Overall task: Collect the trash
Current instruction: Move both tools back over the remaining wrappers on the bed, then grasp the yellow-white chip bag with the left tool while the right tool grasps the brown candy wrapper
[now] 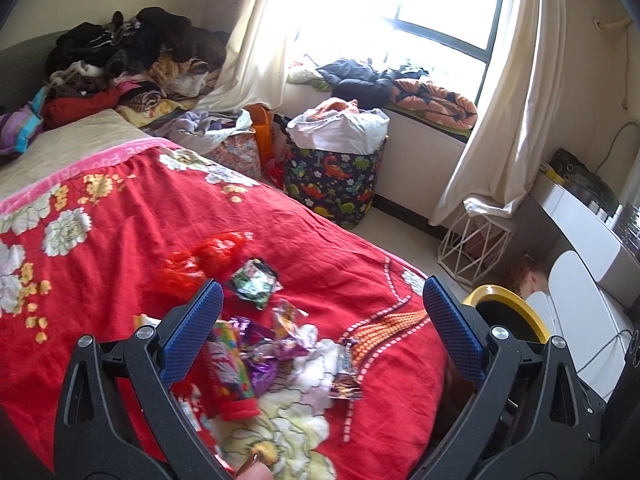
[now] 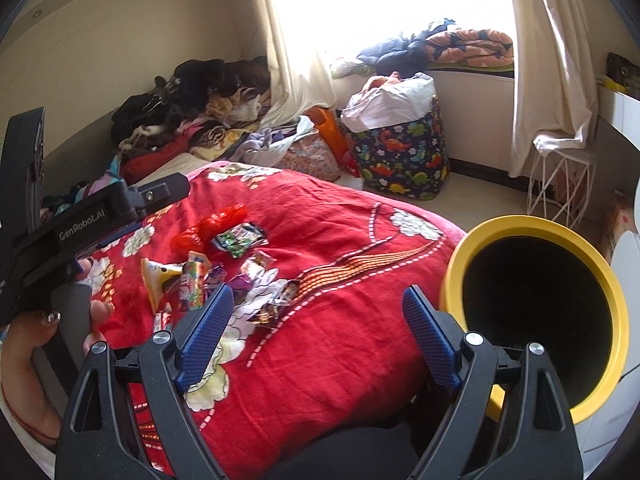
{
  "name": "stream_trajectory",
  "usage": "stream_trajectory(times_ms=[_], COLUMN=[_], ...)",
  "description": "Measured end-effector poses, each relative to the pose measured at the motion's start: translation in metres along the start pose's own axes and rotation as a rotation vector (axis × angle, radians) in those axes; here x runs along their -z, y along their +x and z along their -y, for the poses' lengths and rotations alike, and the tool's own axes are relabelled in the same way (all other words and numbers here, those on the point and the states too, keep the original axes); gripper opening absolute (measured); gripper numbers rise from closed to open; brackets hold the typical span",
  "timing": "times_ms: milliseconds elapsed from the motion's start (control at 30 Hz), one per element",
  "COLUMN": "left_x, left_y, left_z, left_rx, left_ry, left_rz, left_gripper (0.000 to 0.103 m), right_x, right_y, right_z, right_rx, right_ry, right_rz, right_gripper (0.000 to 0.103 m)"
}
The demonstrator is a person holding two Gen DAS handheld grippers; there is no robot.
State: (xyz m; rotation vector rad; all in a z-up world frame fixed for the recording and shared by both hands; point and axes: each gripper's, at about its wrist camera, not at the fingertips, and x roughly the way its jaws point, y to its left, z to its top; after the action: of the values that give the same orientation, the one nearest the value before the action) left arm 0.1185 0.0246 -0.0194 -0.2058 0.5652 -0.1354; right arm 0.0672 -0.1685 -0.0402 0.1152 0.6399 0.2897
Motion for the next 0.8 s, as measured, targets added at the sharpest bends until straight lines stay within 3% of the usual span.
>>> stream_trajectory(times_ms=[533, 800], left_x=[0.0, 0.01], left_y=[-0.008, -0.004], left_z=[-0.061, -0.093], left_rx=[-0.105, -0.142], left_ry=[-0.076, -0.106], left_rz=[0.003, -0.015], left_gripper=[0.092, 0.092], right_x=[-0.007, -0.007], right_y=[0.046, 0.084], right_z=[-0.02, -0.031], right_rx=[-0.03, -0.029], right_ry=[0.009, -0.007], right_rz=[-0.084, -0.178], right_gripper=[0.084, 0.072])
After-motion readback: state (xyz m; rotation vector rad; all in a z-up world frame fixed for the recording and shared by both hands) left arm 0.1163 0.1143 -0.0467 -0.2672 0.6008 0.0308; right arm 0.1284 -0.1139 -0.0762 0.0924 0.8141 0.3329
